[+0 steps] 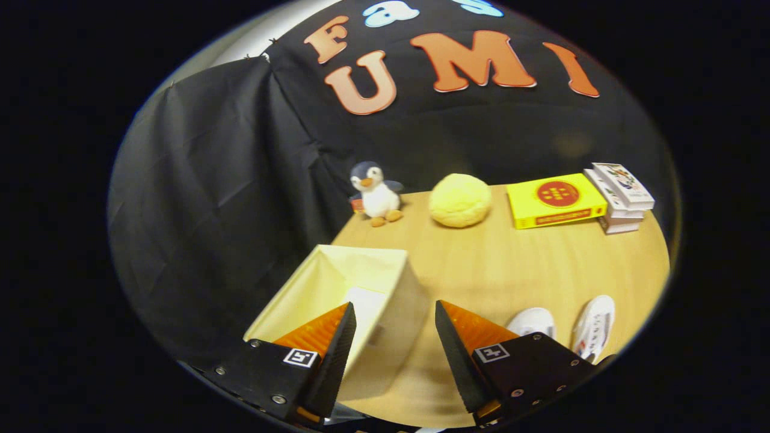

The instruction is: Open the storage box then place both shoes into the box .Put the left shoe in first, then the right shoe, with the right side of both shoes facing outward in a uniform manner.

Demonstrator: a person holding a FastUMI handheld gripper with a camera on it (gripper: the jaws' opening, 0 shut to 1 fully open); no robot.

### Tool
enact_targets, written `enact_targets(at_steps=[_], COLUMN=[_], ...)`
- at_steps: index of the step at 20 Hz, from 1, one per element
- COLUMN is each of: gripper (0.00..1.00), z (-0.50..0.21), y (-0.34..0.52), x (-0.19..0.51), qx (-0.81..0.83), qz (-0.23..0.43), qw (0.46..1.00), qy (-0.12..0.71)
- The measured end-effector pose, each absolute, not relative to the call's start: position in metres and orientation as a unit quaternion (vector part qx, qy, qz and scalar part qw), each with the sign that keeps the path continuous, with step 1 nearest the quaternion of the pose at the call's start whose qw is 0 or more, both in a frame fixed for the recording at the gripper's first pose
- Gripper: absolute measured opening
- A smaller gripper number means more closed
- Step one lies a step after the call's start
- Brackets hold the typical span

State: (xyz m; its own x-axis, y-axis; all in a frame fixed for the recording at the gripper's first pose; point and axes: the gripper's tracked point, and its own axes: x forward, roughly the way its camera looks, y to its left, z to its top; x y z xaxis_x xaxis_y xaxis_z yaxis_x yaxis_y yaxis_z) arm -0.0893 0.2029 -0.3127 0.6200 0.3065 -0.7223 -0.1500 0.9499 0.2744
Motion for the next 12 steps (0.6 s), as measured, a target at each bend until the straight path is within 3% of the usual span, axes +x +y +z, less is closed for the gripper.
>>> enact_targets(at_steps=[3, 6, 12], gripper=[0.80, 0.73, 0.64], z=[-0.346, -0.371, -0.411], y=[0.141, 0.089, 0.049], x=[-0.111, -0.145, -0.189], qx=[0.049, 0.023, -0.006], qz=[0.083, 0.058, 0.054], qw=[0.891, 0.878, 0.855], qy=[0.444, 0.475, 0.516])
